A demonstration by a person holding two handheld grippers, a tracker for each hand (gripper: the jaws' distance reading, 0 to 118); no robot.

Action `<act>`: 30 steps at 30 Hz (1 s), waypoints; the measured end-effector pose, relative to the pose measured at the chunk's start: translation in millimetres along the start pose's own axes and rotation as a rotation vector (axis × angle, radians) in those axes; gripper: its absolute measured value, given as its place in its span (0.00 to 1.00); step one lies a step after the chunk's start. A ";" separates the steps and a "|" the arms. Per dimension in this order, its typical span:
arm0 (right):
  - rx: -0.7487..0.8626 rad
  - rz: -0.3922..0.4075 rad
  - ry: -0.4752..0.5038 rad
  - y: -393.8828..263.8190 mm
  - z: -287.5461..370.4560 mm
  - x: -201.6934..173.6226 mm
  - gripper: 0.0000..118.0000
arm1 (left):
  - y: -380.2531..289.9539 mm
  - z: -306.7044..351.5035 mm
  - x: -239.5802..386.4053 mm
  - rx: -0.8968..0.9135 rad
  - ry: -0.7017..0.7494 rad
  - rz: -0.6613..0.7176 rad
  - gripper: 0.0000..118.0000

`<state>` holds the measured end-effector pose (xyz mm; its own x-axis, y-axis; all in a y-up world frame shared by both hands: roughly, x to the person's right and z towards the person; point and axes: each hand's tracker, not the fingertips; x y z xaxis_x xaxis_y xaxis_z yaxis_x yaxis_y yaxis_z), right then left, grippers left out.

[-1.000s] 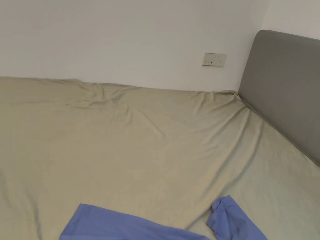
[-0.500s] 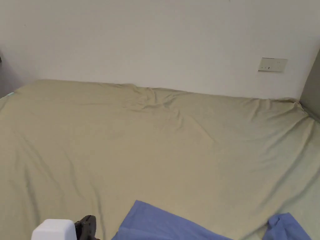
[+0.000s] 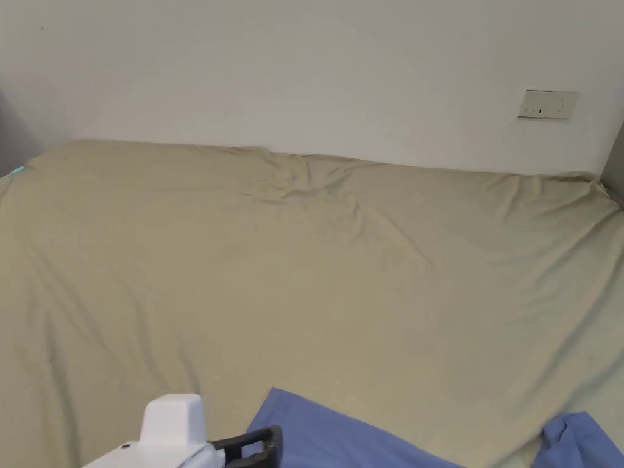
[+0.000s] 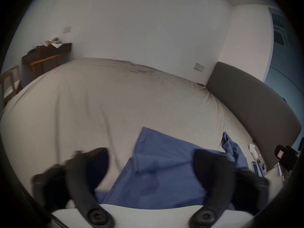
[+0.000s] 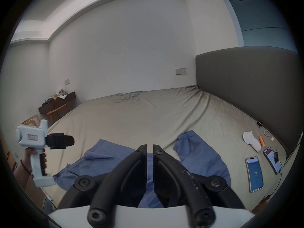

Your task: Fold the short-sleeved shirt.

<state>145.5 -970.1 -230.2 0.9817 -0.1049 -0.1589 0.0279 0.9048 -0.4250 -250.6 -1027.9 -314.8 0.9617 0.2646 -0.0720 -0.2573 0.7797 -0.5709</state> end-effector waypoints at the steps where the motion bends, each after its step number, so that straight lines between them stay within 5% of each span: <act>1: -0.004 -0.005 -0.015 -0.3 -0.7 3.3 0.09 | 5.1 -15.6 2.0 -0.004 -0.009 -0.017 0.90; 6: -0.050 -0.036 -0.128 -4.6 -7.4 24.5 0.09 | 24.7 -117.0 13.9 -0.051 0.102 -0.258 0.89; 11: -0.088 -0.055 -0.203 -8.1 -7.0 42.4 0.09 | 20.9 -180.4 12.1 -0.217 0.104 -0.247 0.82; 13: -0.096 -0.058 -0.230 -8.6 -7.0 48.1 0.09 | 9.4 -186.1 7.6 -0.288 0.101 -0.210 0.66; 15: -0.104 -0.066 -0.243 -9.0 -10.5 53.7 0.09 | 3.8 -165.7 10.8 -0.158 0.082 -0.227 0.54; 16: -0.109 -0.074 -0.241 -9.5 -12.7 55.8 0.09 | 4.5 -163.1 11.9 -0.182 0.065 -0.224 0.31; 18: -0.126 -0.095 -0.234 -10.5 -21.3 60.6 0.09 | 1.2 -155.4 16.3 -0.192 0.011 -0.201 0.05; 21: -0.131 -0.097 -0.298 -14.7 -32.6 64.9 0.09 | -9.9 -151.8 23.6 -0.205 0.046 -0.263 0.04; 22: -0.134 -0.103 -0.306 -16.0 -36.0 69.4 0.13 | -12.1 -152.1 24.1 -0.187 0.049 -0.266 0.04; 26: -0.214 -0.226 -0.302 -27.6 -55.0 108.9 0.79 | -11.1 -154.5 24.3 -0.195 0.054 -0.258 0.04; 27: -0.242 -0.253 -0.306 -31.2 -63.6 120.7 0.86 | -10.7 -154.0 23.2 -0.195 0.052 -0.257 0.04; 30: -0.281 -0.306 -0.321 -41.7 -86.5 150.7 0.86 | -10.0 -155.5 19.9 -0.196 0.041 -0.238 0.04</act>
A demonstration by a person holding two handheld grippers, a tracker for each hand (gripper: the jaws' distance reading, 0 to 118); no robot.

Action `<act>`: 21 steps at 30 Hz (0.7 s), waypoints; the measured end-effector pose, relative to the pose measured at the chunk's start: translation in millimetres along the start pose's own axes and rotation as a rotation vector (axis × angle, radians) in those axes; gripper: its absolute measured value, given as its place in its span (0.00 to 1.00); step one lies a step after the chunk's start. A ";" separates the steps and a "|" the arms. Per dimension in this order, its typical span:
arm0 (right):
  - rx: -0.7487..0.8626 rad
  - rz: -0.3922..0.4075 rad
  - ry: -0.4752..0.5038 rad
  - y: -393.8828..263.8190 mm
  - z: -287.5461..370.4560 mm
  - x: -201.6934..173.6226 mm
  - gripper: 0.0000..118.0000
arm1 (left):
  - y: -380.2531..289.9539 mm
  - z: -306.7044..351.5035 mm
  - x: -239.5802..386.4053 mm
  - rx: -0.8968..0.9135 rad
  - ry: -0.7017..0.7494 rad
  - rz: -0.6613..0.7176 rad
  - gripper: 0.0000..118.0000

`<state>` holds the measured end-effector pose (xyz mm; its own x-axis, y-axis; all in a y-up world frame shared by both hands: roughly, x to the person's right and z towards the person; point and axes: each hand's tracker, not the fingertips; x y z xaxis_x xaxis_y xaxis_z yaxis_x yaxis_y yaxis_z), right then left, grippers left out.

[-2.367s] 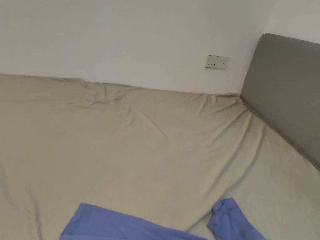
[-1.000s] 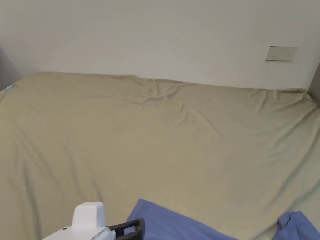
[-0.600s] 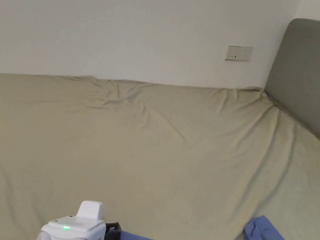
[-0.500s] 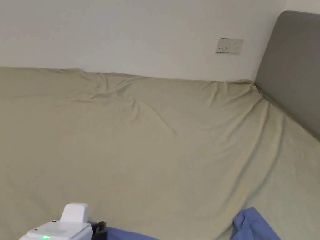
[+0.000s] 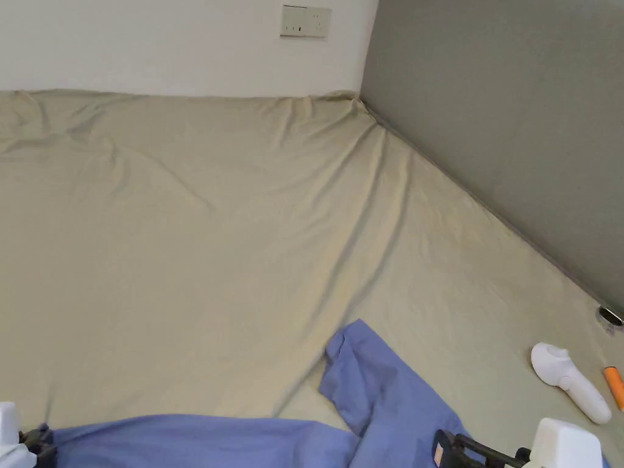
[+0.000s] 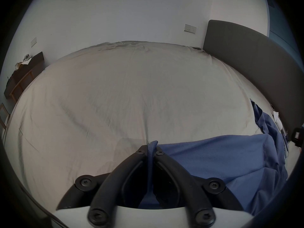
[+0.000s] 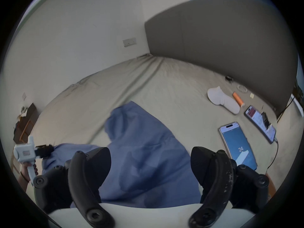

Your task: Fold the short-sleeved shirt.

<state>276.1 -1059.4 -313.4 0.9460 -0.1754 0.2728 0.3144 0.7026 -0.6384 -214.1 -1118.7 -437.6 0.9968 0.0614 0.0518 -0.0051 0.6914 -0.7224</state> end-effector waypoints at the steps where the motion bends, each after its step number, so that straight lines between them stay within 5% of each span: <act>1: -0.001 -0.039 -0.008 0.2 -9.5 4.9 0.86 | 0.2 1.1 0.0 -0.002 -0.003 0.003 0.04; 4: -0.050 -0.098 -0.029 4.4 -40.4 15.7 0.86 | 0.6 1.0 -0.6 -0.004 -0.008 0.011 0.04; 9: -0.128 0.045 -0.078 18.4 -81.8 13.4 0.83 | 0.9 0.0 -2.8 -0.007 -0.014 0.016 0.04; 14: -0.190 0.137 -0.140 14.8 -85.3 -5.2 0.53 | 0.7 1.2 -1.2 -0.004 -0.012 0.015 0.04; 15: -0.202 0.124 -0.097 16.6 -81.2 -5.9 0.35 | 0.7 1.7 0.6 -0.003 -0.006 0.011 0.04; 16: -0.191 0.119 -0.094 17.0 -77.1 -6.5 0.04 | 0.9 1.9 3.9 -0.002 0.008 -0.005 0.04; 18: -0.219 0.031 -0.007 16.1 -79.6 -2.6 0.04 | 3.4 3.9 11.5 -0.008 0.045 -0.034 0.03; 21: -0.175 0.090 -0.012 22.7 -66.9 -7.7 0.04 | 14.3 14.2 12.2 -0.060 0.041 0.039 0.03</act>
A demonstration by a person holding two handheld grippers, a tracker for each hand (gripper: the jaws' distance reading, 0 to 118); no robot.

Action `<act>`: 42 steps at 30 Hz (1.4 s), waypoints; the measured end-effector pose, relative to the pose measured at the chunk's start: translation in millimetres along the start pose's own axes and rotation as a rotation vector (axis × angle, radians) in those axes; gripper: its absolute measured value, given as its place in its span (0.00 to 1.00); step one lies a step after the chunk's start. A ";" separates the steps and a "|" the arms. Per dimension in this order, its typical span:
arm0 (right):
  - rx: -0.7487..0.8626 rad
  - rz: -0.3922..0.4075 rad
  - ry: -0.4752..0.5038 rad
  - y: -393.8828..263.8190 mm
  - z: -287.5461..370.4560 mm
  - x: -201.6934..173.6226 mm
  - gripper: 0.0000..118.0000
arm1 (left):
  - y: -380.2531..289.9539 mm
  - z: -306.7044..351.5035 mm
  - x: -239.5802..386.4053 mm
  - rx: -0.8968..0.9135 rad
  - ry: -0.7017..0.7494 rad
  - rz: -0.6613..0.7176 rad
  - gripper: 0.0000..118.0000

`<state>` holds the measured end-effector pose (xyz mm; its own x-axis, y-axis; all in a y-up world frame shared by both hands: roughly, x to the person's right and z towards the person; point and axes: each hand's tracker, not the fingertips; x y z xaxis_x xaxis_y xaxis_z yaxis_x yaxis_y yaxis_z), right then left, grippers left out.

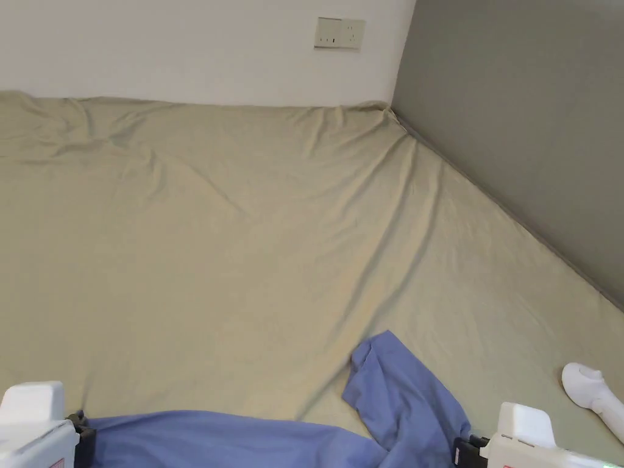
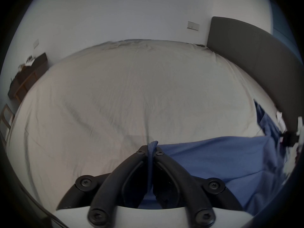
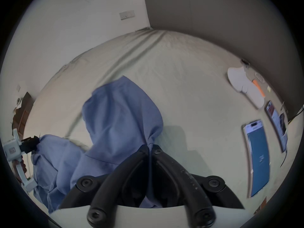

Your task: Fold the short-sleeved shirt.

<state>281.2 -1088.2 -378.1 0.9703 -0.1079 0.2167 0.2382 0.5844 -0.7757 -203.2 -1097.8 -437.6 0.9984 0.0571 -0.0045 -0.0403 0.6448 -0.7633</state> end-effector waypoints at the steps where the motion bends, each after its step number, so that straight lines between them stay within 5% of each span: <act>1: 0.033 0.025 -0.016 0.8 16.1 -6.0 0.04 | 2.8 7.3 -5.8 0.001 -0.028 0.046 0.03; 5: 0.181 0.029 0.028 23.8 65.8 -10.8 0.04 | 17.6 54.4 -34.7 0.121 -0.096 0.164 0.03; 10: 0.401 0.072 0.108 57.7 150.2 -25.8 0.04 | 45.8 131.2 -58.5 0.292 -0.019 0.063 0.03; 16: 0.628 0.159 0.212 102.6 245.0 -57.7 0.04 | 92.5 242.8 -86.8 0.493 -0.027 0.129 0.03; 24: 0.805 0.203 0.277 186.9 322.5 -105.0 0.04 | 166.9 353.0 -110.5 0.715 0.171 0.065 0.03; 32: 0.786 0.084 0.335 284.8 321.6 -139.6 0.04 | 241.8 376.6 -124.9 0.762 0.277 0.049 0.03; 42: 0.783 0.094 0.263 389.3 287.4 -212.6 0.04 | 353.8 324.1 -133.4 0.784 0.375 0.074 0.03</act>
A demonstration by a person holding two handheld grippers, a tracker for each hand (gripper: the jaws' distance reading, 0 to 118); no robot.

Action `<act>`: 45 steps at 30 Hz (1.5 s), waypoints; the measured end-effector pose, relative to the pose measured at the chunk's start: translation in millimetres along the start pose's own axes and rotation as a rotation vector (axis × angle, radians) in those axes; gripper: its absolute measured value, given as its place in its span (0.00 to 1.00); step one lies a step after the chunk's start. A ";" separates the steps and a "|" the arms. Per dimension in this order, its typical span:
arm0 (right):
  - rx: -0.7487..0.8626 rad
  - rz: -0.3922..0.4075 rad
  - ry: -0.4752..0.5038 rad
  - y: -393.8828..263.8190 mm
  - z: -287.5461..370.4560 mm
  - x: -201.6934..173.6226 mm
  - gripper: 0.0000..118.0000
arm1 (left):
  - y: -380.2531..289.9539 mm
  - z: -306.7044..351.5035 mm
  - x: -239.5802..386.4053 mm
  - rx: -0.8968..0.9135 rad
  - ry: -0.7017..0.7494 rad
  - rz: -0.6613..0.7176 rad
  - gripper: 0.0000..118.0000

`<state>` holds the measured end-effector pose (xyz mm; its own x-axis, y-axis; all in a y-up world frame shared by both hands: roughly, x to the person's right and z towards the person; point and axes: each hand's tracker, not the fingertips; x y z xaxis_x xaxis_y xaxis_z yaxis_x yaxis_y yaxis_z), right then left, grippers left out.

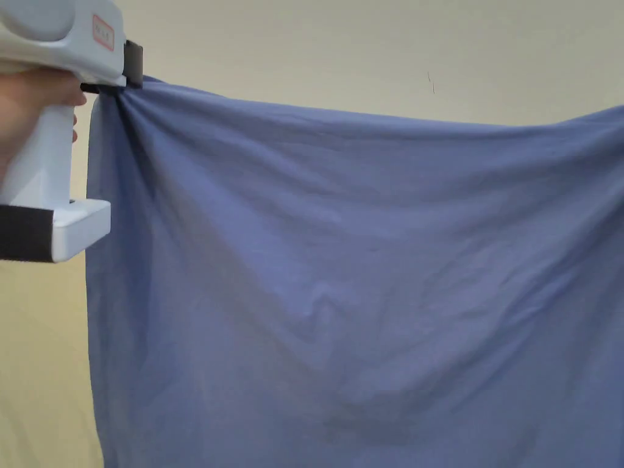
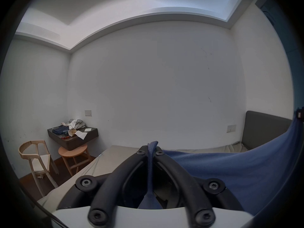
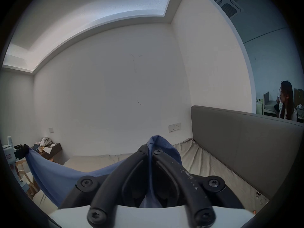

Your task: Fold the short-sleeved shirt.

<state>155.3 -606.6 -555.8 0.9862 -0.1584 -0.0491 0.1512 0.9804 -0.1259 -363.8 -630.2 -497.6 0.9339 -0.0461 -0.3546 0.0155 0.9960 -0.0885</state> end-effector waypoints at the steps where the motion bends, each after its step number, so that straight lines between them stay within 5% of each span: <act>1: 0.008 0.000 -0.004 3.0 -7.2 -2.5 0.04 | 2.6 -7.7 2.4 0.000 0.007 0.008 0.03; 8: 0.094 0.034 -0.040 29.6 -56.4 -19.0 0.04 | 21.4 -45.2 35.6 0.046 0.081 -0.028 0.03; 20: 0.175 -0.094 0.016 30.3 -100.5 -12.8 0.04 | 10.9 -117.0 69.1 0.020 0.193 -0.065 0.03; 26: 0.034 -0.121 0.006 -38.8 -127.8 6.6 0.04 | -60.3 -137.9 83.6 -0.116 0.128 0.043 0.03; 34: -0.236 -0.132 -0.019 -173.2 -131.5 40.7 0.04 | -192.3 -113.7 102.5 -0.309 -0.087 -0.120 0.03; 37: -0.313 -0.142 -0.023 -217.6 -113.4 53.9 0.04 | -239.3 -86.5 100.5 -0.389 -0.159 -0.187 0.03; 45: -0.452 -0.122 0.086 -319.7 -7.6 86.2 0.04 | -332.0 0.5 60.2 -0.504 -0.152 -0.016 0.03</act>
<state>191.5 -934.7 -527.4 0.9511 -0.2967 -0.0863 0.2019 0.8081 -0.5534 -312.6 -963.6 -489.1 0.9769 -0.0115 -0.2136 -0.1089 0.8327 -0.5430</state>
